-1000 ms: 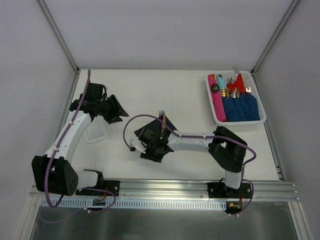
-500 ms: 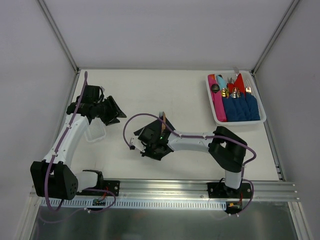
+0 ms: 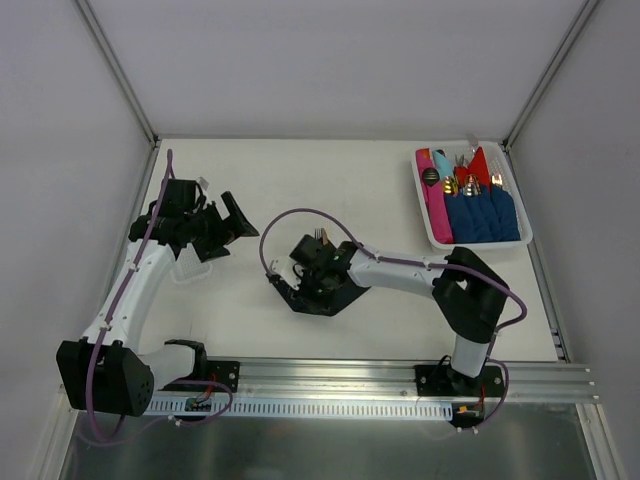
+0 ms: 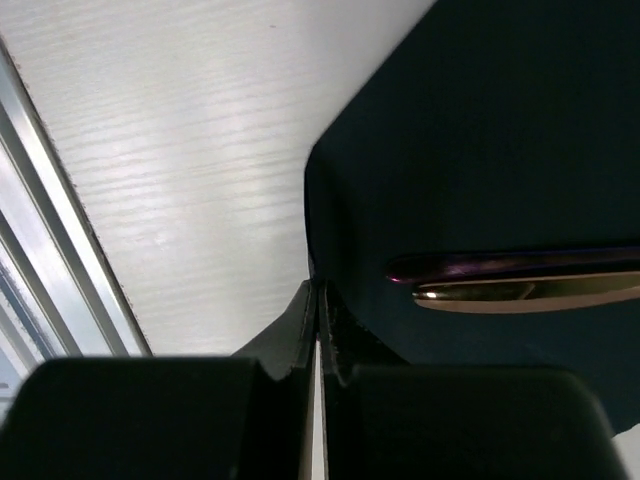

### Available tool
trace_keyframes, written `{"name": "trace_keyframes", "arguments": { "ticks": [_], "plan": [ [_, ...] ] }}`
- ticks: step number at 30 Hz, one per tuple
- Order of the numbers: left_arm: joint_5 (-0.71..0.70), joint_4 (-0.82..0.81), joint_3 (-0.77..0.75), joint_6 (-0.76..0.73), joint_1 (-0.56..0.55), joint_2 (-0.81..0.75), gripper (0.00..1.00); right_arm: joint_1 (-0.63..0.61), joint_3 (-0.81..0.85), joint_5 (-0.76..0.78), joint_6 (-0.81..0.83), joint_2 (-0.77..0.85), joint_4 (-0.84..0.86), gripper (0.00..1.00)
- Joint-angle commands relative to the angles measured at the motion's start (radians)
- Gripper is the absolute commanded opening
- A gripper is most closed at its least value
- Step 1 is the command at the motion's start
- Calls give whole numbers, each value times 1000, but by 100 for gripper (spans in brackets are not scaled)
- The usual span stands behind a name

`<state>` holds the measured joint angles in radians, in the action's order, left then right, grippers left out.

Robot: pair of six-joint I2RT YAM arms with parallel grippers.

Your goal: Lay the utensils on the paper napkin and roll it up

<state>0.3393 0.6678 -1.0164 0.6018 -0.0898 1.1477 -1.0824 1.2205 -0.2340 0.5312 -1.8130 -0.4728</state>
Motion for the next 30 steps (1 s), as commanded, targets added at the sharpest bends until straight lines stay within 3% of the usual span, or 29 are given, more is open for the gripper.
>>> {"name": "trace_keyframes", "arguments": {
  "ticks": [1,8,22,30],
  "plan": [
    [10,-23,19,-23,7,-32,99,61,56,-94,38,12,-41,0],
    [40,-89,85,-22,7,-57,99,163,128,-249,64,-28,-95,0],
    [116,-192,191,7,5,-103,99,260,240,-383,158,-126,-179,0],
    [162,-250,251,38,-1,-112,86,308,274,-416,184,-141,-202,0]
  ]
}}
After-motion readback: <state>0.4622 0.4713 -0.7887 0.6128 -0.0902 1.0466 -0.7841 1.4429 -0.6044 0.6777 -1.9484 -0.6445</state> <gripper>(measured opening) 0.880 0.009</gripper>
